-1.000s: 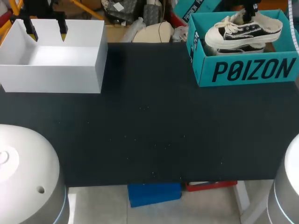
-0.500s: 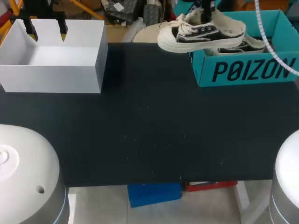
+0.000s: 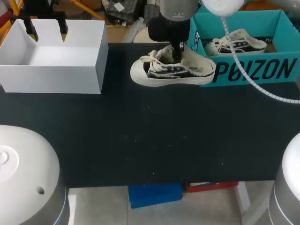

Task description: Take the shoe out of the shoebox, open the shoe tongue, remove and reinsert the insole, then place the shoe into the shoebox

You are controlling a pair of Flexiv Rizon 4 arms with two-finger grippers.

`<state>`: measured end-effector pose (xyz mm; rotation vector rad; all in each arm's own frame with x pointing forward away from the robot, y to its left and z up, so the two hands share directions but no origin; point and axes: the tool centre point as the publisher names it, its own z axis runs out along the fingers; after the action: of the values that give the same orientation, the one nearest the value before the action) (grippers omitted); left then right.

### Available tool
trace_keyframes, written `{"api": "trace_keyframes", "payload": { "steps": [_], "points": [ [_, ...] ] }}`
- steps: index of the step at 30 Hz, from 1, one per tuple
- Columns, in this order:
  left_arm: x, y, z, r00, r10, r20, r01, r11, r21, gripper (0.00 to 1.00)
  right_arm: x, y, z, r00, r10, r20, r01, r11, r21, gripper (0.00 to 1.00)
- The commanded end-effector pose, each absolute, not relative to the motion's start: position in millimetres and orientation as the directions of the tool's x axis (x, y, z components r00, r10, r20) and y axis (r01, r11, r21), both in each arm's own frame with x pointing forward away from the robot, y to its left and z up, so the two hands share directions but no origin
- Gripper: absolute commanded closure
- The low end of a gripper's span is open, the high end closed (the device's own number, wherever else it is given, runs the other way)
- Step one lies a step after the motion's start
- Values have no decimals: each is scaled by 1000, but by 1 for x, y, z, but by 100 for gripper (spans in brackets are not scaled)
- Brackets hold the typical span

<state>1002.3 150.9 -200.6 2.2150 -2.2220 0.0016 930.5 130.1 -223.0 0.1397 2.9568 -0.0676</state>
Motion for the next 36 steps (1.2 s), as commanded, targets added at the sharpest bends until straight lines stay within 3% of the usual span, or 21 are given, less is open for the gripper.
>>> {"api": "trace_keyframes", "payload": {
  "steps": [1, 13, 25, 36],
  "points": [
    [1002, 150, -200, -1, -1000, 1, -1000, 1, 3, 0, 930, 128, -221, -979, 89, -181, 96, 995, -32, 100],
    [1002, 150, -200, -1, -1000, 1, -1000, 1, 3, 0, 923, 129, -210, -982, 76, -173, 84, 996, -43, 100],
    [1002, 150, -200, -1, -1000, 1, -1000, 1, 3, 0, 914, 192, -298, -987, 98, -129, 88, 993, 80, 100],
    [1002, 150, -200, -1, -1000, 1, -1000, 1, 3, 0, 908, 224, -365, -994, 69, -89, 59, 993, 105, 100]
  ]
}}
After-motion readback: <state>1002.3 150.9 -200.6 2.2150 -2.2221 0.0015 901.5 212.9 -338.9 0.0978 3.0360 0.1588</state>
